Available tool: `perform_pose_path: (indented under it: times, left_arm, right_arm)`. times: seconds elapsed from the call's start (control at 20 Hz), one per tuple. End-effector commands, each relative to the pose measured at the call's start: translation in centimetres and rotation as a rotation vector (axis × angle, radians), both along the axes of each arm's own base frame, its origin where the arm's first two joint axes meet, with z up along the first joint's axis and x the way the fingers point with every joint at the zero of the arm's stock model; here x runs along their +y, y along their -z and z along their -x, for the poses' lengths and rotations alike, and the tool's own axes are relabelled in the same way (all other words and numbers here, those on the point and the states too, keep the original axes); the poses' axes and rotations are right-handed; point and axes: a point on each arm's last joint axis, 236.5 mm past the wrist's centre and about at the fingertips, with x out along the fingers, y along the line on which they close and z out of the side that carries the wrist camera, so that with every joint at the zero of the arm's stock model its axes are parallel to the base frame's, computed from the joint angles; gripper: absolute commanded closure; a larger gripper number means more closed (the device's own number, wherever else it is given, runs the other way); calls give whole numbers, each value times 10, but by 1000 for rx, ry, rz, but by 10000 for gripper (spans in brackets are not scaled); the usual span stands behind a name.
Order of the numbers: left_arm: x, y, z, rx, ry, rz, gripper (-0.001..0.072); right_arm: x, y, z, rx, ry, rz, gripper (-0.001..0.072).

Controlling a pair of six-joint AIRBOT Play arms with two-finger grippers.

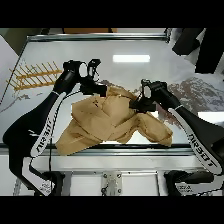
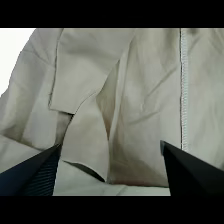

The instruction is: Fold the clothes and pants, and hang the long-sleeved shirts on hangers.

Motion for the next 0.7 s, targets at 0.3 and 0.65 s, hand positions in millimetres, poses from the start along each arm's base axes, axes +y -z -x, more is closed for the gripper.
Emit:
perform_pose_path:
  times: [0.3,0.65]
  left_arm:
    - [-22,44,-13,-57,108,-216,34]
    - [-10,73,-16,-28,97,-284,34]
  right_arm:
    - [1,-94,4,-205,-77,-59,704]
    - [-9,-151,28,-291,-83,-90,704]
